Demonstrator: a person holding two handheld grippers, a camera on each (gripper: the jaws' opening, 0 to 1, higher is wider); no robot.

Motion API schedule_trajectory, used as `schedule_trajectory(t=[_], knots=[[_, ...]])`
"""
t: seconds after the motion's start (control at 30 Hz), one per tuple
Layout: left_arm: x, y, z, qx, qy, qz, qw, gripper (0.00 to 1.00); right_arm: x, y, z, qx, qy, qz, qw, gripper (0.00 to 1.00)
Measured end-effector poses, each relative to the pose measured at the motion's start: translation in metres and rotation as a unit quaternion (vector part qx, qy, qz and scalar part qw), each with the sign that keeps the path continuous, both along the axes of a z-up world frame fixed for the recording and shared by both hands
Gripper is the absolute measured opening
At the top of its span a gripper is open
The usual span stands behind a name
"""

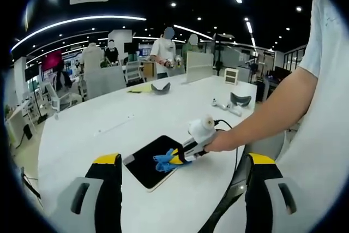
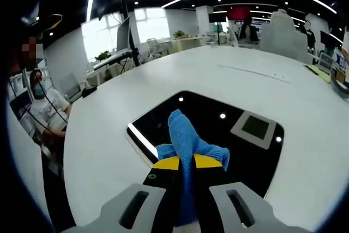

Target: Wipe the mirror surface with the cleaning cloth until all visible marks leave the cleaned area.

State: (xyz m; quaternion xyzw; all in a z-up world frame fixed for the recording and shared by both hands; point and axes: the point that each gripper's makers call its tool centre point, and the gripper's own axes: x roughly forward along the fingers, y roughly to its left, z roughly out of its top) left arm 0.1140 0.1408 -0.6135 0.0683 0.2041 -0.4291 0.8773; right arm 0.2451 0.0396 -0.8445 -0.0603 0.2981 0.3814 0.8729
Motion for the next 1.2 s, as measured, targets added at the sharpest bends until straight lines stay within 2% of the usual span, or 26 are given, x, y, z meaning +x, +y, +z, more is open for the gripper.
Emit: schedule_trajectory(t=[1.2], knots=[[0.001, -0.008, 0.004, 0.007, -0.005, -0.017, 0.9998, 0.95, -0.001, -0.050, 0.000, 0.003, -0.002, -0.053, 0.9986, 0.02]])
